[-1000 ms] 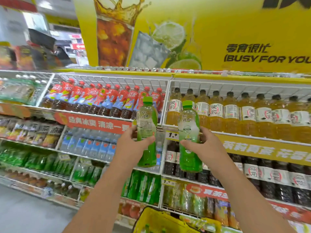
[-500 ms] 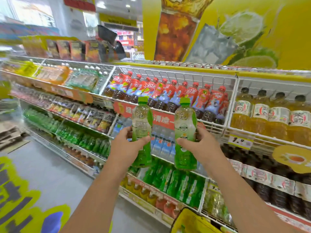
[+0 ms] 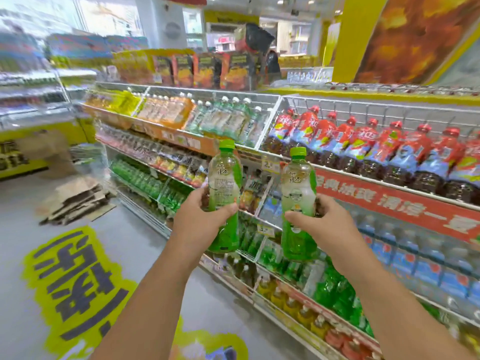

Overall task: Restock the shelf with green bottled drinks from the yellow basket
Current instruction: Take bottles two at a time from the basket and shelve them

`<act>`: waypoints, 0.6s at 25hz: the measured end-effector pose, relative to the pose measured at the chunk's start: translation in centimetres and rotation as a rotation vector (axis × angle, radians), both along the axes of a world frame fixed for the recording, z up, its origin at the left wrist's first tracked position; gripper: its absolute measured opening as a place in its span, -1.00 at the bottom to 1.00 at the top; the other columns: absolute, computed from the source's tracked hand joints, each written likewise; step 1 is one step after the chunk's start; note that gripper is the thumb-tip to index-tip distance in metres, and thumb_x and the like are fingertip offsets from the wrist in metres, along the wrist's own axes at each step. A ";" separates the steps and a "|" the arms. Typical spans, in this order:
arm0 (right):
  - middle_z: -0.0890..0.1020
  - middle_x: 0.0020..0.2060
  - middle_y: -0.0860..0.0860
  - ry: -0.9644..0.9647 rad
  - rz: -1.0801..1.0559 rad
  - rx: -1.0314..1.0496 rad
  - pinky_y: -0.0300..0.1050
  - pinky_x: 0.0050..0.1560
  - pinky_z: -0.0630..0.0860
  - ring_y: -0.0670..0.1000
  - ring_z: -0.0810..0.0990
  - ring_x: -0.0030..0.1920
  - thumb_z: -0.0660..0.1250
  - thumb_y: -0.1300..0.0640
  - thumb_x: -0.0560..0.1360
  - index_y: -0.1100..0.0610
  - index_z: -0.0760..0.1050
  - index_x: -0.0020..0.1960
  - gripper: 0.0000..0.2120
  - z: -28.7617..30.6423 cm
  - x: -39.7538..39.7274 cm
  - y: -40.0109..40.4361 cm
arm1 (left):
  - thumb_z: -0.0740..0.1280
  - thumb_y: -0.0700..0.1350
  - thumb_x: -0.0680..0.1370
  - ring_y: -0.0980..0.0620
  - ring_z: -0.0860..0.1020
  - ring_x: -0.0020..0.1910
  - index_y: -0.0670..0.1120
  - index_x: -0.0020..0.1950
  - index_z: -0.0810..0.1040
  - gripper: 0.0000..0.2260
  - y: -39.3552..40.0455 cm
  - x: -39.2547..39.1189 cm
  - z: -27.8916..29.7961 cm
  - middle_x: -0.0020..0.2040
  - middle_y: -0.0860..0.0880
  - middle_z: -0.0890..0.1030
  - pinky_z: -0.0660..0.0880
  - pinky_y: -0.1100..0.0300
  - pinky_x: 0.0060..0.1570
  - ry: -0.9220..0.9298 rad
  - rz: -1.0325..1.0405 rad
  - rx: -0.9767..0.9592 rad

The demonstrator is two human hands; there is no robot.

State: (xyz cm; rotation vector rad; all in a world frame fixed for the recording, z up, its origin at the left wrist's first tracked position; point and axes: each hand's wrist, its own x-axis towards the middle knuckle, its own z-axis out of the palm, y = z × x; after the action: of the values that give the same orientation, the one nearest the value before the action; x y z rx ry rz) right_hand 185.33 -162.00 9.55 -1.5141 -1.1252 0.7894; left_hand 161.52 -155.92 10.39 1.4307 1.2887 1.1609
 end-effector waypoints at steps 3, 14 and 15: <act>0.70 0.08 -0.08 -0.007 0.047 0.001 0.07 0.01 0.67 -0.01 0.70 0.03 0.61 -0.14 0.33 -0.06 0.54 0.25 -0.45 -0.6 -3.6 6.2 | 0.57 -0.03 0.45 0.19 0.64 -0.02 0.09 0.26 0.56 -0.59 5.0 -3.3 -0.9 0.07 0.16 0.66 0.57 0.25 -0.17 -0.037 0.021 -0.002; 0.66 -0.02 -0.19 0.028 0.177 -0.023 -0.42 -0.41 0.48 -0.39 0.61 -0.23 0.57 -0.01 0.44 -0.14 0.53 0.06 -0.72 -2.8 -10.6 29.4 | 0.60 0.06 0.33 0.06 0.66 0.08 0.16 0.16 0.59 -0.56 25.3 -10.2 -3.7 0.10 0.13 0.68 0.63 -0.07 0.09 -0.010 0.167 -0.063; 0.66 -0.02 -0.20 0.025 0.171 -0.031 -0.42 -0.41 0.48 -0.40 0.60 -0.24 0.56 -0.01 0.44 -0.14 0.52 0.09 -0.70 -2.9 -11.1 30.9 | 0.60 0.02 0.35 0.06 0.67 0.06 0.16 0.13 0.59 -0.61 27.3 -10.7 -3.7 0.09 0.12 0.68 0.63 -0.05 0.07 -0.011 0.170 -0.070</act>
State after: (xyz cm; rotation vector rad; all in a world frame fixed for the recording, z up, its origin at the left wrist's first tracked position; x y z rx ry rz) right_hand 174.26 -131.09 6.66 -1.4429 -1.2413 0.9432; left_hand 150.85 -128.58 6.71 1.2819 1.4523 1.2201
